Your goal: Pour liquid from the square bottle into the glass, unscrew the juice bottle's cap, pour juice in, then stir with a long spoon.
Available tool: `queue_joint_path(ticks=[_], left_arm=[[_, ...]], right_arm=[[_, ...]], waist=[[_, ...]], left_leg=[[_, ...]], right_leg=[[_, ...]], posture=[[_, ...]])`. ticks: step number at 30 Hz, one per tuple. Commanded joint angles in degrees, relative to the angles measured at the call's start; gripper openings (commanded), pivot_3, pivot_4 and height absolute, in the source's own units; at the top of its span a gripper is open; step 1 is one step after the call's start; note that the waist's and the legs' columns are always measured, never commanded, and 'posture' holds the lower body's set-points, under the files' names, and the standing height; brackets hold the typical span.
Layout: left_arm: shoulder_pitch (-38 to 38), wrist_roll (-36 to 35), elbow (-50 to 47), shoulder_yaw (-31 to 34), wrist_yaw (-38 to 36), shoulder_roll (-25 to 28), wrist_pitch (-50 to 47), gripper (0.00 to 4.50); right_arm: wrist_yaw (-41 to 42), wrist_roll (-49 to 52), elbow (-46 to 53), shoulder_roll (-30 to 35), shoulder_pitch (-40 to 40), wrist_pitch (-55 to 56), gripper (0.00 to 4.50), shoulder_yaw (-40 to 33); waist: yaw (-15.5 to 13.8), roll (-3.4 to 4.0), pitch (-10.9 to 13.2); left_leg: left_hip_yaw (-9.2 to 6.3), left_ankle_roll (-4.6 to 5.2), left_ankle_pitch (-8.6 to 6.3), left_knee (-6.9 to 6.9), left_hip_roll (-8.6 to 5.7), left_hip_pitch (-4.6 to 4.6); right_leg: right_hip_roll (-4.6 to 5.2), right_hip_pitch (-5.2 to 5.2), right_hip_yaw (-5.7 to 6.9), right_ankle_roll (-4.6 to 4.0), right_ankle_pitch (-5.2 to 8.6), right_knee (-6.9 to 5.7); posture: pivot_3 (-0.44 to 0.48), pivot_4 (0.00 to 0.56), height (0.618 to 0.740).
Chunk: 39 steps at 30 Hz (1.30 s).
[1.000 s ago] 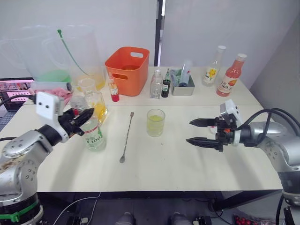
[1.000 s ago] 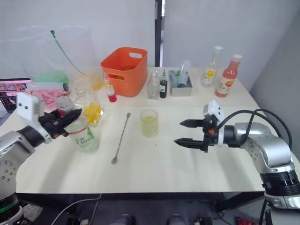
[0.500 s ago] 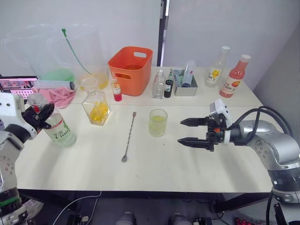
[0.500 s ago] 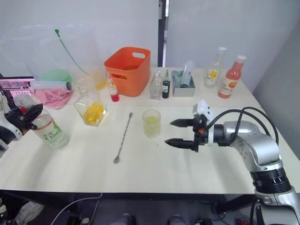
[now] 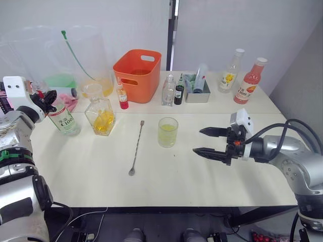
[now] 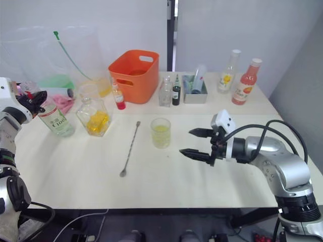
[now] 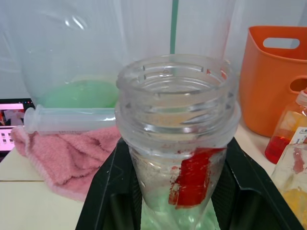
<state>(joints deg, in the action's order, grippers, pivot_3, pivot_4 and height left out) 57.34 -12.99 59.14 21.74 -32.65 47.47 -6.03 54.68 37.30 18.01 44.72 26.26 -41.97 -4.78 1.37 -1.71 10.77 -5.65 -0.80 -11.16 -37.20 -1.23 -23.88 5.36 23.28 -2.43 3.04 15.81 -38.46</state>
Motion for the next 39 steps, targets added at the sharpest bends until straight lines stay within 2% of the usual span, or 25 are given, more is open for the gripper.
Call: queue_joint_path(ticks=[1, 11, 12, 19, 20, 23, 28, 33, 39], left_arm=[[3.16, 1.48, 3.22, -0.92, 0.36, 0.87, 5.52, 1.42], [1.16, 1.72, 6.85, -1.08, 0.97, -0.35, 9.39, 1.42], [1.18, 1.41, 6.70, -0.79, 0.85, -0.19, 9.43, 2.12], [2.52, -0.58, 3.31, 1.31, 0.29, 1.06, 10.14, 4.31], [2.61, -1.13, 2.06, 1.64, -0.17, 1.04, 10.58, 4.48], [2.65, -3.41, -2.44, 2.90, -1.56, 0.71, 10.65, 4.48], [1.33, -6.66, -16.36, 2.62, -3.73, -0.24, 7.53, 4.48], [-2.67, -11.52, -34.04, 0.06, -8.29, -0.07, -4.02, 4.48], [-13.06, -19.21, -53.27, -1.07, -13.81, 2.99, -20.59, 4.48]], right_arm=[[-1.36, 0.57, 1.68, 0.11, 0.58, -0.30, 4.46, -1.40], [-3.75, 0.71, 1.01, 0.27, 0.92, -1.12, 4.46, -2.17], [-3.79, 0.78, 0.98, 0.29, 1.00, -1.15, 4.50, -2.10], [-3.45, 0.44, 0.30, 0.15, 1.66, -0.69, 4.50, -1.45], [-3.61, 0.28, 0.12, 0.00, 1.84, -0.58, 4.50, -1.39], [-3.82, 0.29, -0.15, -0.41, 2.19, -0.48, 4.50, -1.31], [-3.59, -0.18, -1.11, -1.09, 3.10, -0.14, 4.50, -0.76], [-2.47, -0.34, -2.70, -1.55, 4.30, 0.56, 4.50, -0.57], [-0.41, -1.24, -5.14, -1.38, 5.41, 2.30, 4.50, -0.36]], waist=[[0.08, 0.00, 0.00], [0.22, -0.01, 0.00], [0.24, -0.01, 0.00], [0.69, -0.01, 0.00], [0.71, -0.01, 0.00], [0.78, -0.01, 0.00], [0.82, -0.02, 0.00], [1.05, -0.01, 0.00], [1.39, -0.01, 0.00]], left_leg=[[0.00, 0.00, 0.00, 0.00, 0.00, 0.00], [-0.02, 0.00, 0.00, -0.02, -0.01, 0.02], [-0.02, 0.00, 0.00, -0.03, -0.01, 0.02], [-0.03, 0.00, 0.00, -0.03, -0.01, 0.02], [-0.03, 0.00, 0.01, -0.03, -0.01, 0.02], [-0.04, 0.00, 0.01, -0.03, -0.01, 0.01], [-0.06, 0.00, 0.01, -0.02, -0.01, 0.02], [-0.06, 0.00, 0.01, -0.02, 0.00, 0.02], [-0.05, 0.00, 0.01, 0.00, 0.07, 0.05]], right_leg=[[0.00, 0.00, 0.00, 0.00, 0.00, 0.00], [0.00, 0.00, 0.00, 0.00, 0.00, -0.12], [0.00, 0.00, 0.00, 0.00, 0.00, -0.13], [0.00, 0.00, 0.00, 0.00, 0.00, -0.13], [0.00, 0.00, 0.00, 0.00, 0.00, -0.14], [0.00, 0.00, 0.00, 0.00, 0.00, -0.12], [0.01, -0.01, -0.01, 0.00, 0.00, -0.11], [-0.01, -0.01, -0.02, 0.00, 0.00, -0.12], [-0.06, 0.00, -0.04, 0.00, 0.00, -0.16]], posture=[[0.000, 0.150, 0.740], [0.000, 0.150, 0.740], [0.000, 0.150, 0.740], [0.000, 0.150, 0.740], [0.000, 0.150, 0.740], [0.000, 0.150, 0.740], [0.000, 0.150, 0.740], [0.000, 0.150, 0.740], [0.000, 0.150, 0.740]])
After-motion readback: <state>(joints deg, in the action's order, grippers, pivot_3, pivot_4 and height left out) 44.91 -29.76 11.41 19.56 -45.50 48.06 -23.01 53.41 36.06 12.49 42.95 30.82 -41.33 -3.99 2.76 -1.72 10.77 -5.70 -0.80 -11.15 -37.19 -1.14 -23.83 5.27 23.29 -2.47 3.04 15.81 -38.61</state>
